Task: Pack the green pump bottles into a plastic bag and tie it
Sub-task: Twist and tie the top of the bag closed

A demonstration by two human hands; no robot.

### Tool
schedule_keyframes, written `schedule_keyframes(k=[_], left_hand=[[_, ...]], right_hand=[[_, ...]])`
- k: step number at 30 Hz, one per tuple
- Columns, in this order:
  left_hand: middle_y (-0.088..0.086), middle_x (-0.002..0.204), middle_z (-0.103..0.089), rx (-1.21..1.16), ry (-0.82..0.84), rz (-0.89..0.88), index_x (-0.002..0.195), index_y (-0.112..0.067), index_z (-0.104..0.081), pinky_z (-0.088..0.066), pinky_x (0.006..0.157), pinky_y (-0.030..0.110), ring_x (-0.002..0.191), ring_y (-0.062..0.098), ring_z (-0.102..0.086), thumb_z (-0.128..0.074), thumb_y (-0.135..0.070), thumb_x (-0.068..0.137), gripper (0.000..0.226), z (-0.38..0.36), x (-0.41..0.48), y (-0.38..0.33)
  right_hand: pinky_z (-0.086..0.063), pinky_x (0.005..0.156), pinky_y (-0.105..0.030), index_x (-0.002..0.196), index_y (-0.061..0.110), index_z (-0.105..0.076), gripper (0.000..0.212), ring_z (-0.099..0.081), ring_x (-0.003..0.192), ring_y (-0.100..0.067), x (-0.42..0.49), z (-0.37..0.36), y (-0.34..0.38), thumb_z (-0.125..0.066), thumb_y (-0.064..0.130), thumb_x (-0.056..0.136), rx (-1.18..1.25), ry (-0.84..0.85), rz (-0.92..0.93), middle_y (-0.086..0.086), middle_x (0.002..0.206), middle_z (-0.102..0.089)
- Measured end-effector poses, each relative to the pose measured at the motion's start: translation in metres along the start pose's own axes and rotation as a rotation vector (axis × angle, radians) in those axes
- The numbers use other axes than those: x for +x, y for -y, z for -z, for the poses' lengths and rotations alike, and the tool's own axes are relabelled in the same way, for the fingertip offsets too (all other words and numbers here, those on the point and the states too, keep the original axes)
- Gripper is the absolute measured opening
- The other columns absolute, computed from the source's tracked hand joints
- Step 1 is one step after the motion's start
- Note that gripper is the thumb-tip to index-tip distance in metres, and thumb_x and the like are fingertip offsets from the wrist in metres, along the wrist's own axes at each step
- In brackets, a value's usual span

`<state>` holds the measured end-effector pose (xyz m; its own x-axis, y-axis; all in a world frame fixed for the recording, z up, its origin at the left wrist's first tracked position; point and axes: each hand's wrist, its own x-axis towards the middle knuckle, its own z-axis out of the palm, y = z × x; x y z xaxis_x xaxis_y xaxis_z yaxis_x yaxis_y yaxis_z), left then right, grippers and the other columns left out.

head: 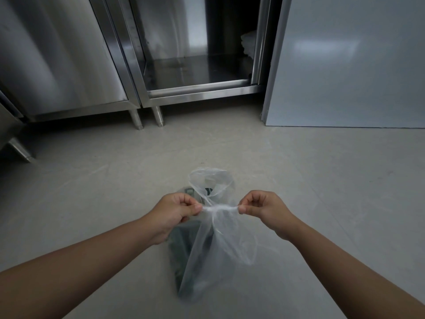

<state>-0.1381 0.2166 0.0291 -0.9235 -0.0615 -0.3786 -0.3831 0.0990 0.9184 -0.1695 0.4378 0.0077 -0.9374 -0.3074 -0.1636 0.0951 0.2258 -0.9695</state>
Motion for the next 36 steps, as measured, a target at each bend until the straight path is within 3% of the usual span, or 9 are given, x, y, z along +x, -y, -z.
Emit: schedule_keyframes(k=[4,7,10,15,19,29,36], left_hand=[[0.0,0.056,-0.061,0.091,-0.022,-0.023,0.063,-0.011,-0.059,-0.036,0.052,0.017,0.055,0.01,-0.046,-0.065,-0.001,0.08,0.02,0.01,0.005,0.005],[0.004,0.062,-0.059,0.165,-0.041,-0.033,0.065,-0.009,-0.057,-0.037,0.045,0.008,0.041,-0.003,-0.047,-0.064,0.0,0.08,0.019,0.013,0.009,0.011],[0.006,0.063,-0.057,0.199,-0.054,-0.034,0.065,-0.009,-0.055,-0.036,0.043,0.007,0.037,-0.005,-0.046,-0.062,0.001,0.081,0.02,0.016,0.013,0.016],[0.004,0.059,-0.052,0.257,-0.073,-0.012,0.065,-0.009,-0.055,-0.035,0.049,0.015,0.051,0.009,-0.041,-0.061,0.0,0.083,0.021,0.024,0.023,0.024],[0.005,0.061,-0.051,0.301,-0.079,-0.014,0.065,-0.01,-0.053,-0.035,0.054,0.02,0.056,0.012,-0.04,-0.058,-0.001,0.085,0.022,0.037,0.032,0.028],[0.011,0.061,-0.052,0.338,-0.12,-0.029,0.065,-0.008,-0.052,-0.035,0.058,0.026,0.059,0.02,-0.042,-0.054,0.003,0.086,0.025,0.081,0.046,0.029],[0.009,0.06,-0.05,0.369,-0.166,-0.093,0.065,-0.008,-0.05,-0.033,0.057,0.027,0.058,0.02,-0.039,-0.053,0.006,0.086,0.025,0.094,0.048,0.026]], right_hand=[[-0.043,0.072,-0.036,0.06,0.016,-0.062,0.021,-0.053,0.069,-0.023,0.003,0.003,-0.011,-0.07,0.004,0.075,0.004,-0.047,-0.053,-0.001,0.059,-0.064],[-0.044,0.073,-0.037,0.06,0.013,-0.061,0.021,-0.053,0.066,-0.022,0.004,0.005,-0.024,-0.067,0.002,0.077,0.016,-0.091,-0.117,-0.003,0.058,-0.062],[-0.046,0.074,-0.038,0.061,0.011,-0.059,0.021,-0.053,0.065,-0.022,0.005,0.01,-0.036,-0.065,0.001,0.079,0.031,-0.133,-0.169,-0.006,0.059,-0.06],[-0.046,0.063,-0.027,0.061,0.01,-0.056,0.023,-0.052,0.059,-0.018,0.011,0.013,-0.047,-0.063,0.0,0.08,0.037,-0.17,-0.205,-0.007,0.059,-0.057],[-0.037,0.052,-0.024,0.062,0.012,-0.054,0.024,-0.05,0.057,-0.015,0.015,0.021,-0.056,-0.061,0.001,0.082,0.003,-0.226,-0.238,-0.006,0.06,-0.056],[-0.032,0.052,-0.028,0.062,0.011,-0.051,0.025,-0.039,0.055,-0.018,0.019,0.049,-0.069,-0.055,0.0,0.084,-0.03,-0.406,-0.282,-0.007,0.06,-0.05],[-0.032,0.052,-0.029,0.062,0.009,-0.05,0.026,-0.039,0.054,-0.02,0.019,0.062,-0.067,-0.054,-0.003,0.084,-0.019,-0.406,-0.278,-0.007,0.057,-0.048]])
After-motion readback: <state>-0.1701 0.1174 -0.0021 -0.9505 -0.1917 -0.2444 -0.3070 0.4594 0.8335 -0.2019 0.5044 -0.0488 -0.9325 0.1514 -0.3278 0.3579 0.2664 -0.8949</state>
